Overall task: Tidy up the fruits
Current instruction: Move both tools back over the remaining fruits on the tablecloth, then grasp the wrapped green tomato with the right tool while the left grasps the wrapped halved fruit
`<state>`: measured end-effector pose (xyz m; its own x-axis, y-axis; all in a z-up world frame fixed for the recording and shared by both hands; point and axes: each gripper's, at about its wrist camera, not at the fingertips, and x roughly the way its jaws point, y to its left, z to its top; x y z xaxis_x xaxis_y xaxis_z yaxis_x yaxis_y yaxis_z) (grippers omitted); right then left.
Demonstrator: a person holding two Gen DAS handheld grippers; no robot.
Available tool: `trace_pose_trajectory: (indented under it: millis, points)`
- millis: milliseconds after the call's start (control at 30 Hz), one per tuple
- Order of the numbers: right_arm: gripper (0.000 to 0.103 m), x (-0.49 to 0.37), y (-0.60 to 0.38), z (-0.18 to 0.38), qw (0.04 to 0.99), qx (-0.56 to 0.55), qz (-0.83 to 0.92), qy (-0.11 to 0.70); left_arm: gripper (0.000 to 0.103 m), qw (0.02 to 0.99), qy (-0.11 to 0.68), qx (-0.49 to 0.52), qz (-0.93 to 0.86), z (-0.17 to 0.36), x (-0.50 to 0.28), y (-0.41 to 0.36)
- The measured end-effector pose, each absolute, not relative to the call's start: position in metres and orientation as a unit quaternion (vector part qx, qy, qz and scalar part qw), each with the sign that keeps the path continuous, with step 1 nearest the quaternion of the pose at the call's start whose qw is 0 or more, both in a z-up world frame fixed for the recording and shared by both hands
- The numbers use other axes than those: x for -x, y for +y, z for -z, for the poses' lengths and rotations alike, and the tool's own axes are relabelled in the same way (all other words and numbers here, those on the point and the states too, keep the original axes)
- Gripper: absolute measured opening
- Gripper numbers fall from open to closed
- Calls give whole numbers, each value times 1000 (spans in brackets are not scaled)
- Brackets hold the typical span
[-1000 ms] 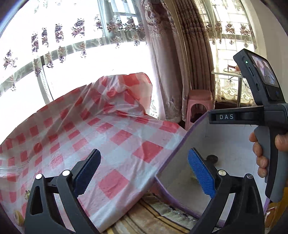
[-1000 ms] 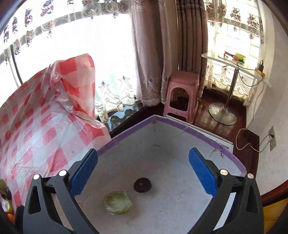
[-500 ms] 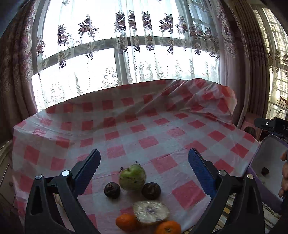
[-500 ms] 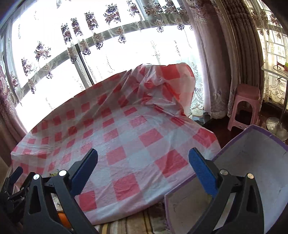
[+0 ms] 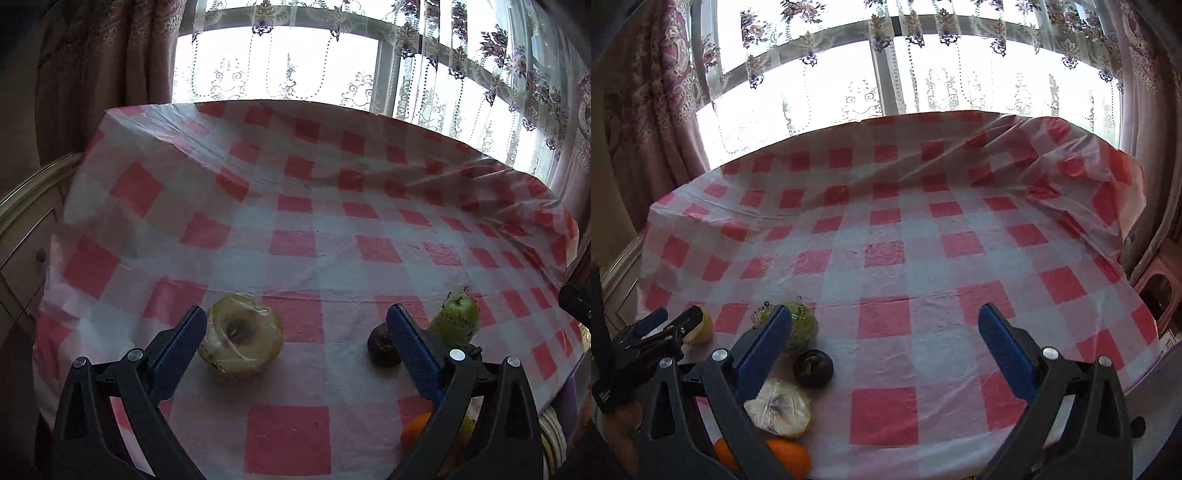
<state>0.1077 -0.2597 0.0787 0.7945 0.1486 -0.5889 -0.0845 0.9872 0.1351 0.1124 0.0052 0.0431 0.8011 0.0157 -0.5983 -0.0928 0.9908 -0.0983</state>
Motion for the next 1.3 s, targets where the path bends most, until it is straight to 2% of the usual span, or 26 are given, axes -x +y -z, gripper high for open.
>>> trace_pose_trajectory:
  millis: [300,633,733,800,867,933,1000,1300]
  points:
    - [101,-142,-181,-45,910,62,-152,381,95,933,340,101,-56,-26,-118,27]
    - [101,-175,-170,-23,880,61,-182,434,95,919,365,124,-78,-11,-128,40]
    - [92,-180,-166,-20,876,61,-189,440,90,919,368,117,-84,-9,-129,38]
    - [87,-183,-166,-18,873,55,-192,444,78,918,370,113,-87,-9,-130,37]
    - [83,-186,-164,-16,871,53,-195,447,74,917,373,111,-89,-7,-131,36]
    - [76,-187,-164,-14,869,51,-198,450,69,915,377,108,-90,-6,-132,35]
    - [63,-188,-162,-13,864,44,-210,455,64,915,379,102,-90,-5,-133,33]
    - [62,-182,-171,-18,875,12,-213,434,62,920,367,103,-92,-5,-128,33]
